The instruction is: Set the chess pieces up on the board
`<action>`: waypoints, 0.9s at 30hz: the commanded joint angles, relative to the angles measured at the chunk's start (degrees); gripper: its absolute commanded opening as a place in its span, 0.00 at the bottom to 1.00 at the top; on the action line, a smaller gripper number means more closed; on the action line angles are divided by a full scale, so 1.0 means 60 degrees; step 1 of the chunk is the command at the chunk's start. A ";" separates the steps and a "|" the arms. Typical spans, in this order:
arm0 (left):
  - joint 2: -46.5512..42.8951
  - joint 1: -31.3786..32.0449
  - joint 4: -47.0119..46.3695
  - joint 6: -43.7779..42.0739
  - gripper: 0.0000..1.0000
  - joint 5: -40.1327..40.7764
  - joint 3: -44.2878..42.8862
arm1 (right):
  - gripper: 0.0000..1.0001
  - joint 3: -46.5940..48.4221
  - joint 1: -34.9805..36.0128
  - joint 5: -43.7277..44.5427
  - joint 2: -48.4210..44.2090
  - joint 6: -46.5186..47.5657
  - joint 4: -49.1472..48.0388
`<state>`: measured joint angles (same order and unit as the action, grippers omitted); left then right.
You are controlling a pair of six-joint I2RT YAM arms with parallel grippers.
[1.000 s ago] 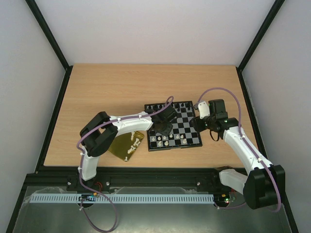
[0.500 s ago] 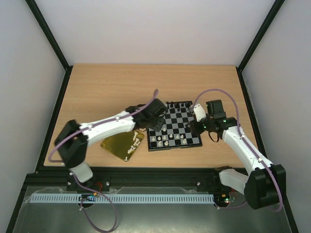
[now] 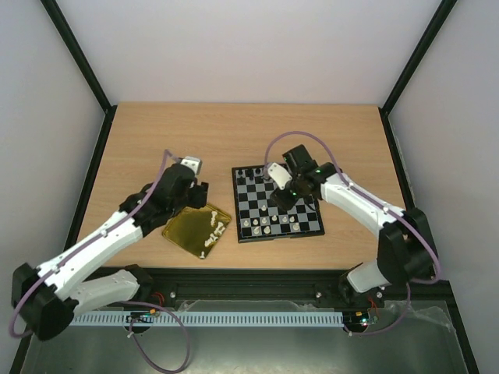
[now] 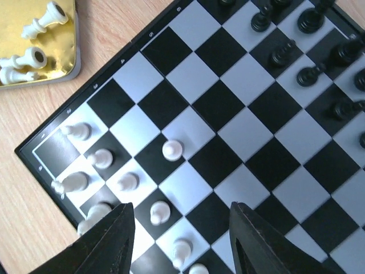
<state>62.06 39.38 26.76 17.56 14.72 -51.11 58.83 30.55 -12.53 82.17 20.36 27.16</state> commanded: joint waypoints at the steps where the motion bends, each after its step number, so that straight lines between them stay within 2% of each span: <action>1: -0.1134 -0.0497 -0.1065 -0.0012 0.71 0.0794 0.0803 | 0.46 0.0832 0.0448 0.0527 0.1038 -0.0023 0.0611; 7: -0.1466 -0.0955 -0.1150 0.0060 0.72 0.1608 0.1225 | 0.45 0.1446 0.1059 0.0871 0.2259 -0.0039 0.0830; 11: -0.1264 -0.0956 -0.1077 0.0048 0.72 0.1387 0.1177 | 0.41 0.1660 0.1120 0.1098 0.2831 -0.0230 0.0892; 18: -0.1138 -0.0965 -0.1066 0.0032 0.73 0.1247 0.1194 | 0.31 0.1621 0.1120 0.1167 0.3168 -0.0356 0.0823; 27: -0.1064 -0.0960 -0.1035 0.0032 0.73 0.1180 0.1200 | 0.27 0.1776 0.1122 0.0954 0.3405 -0.0463 0.0786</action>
<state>55.29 33.78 21.32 17.56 21.52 -44.49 67.61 37.15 -6.04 100.99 18.41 28.91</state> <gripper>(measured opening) 0.727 0.276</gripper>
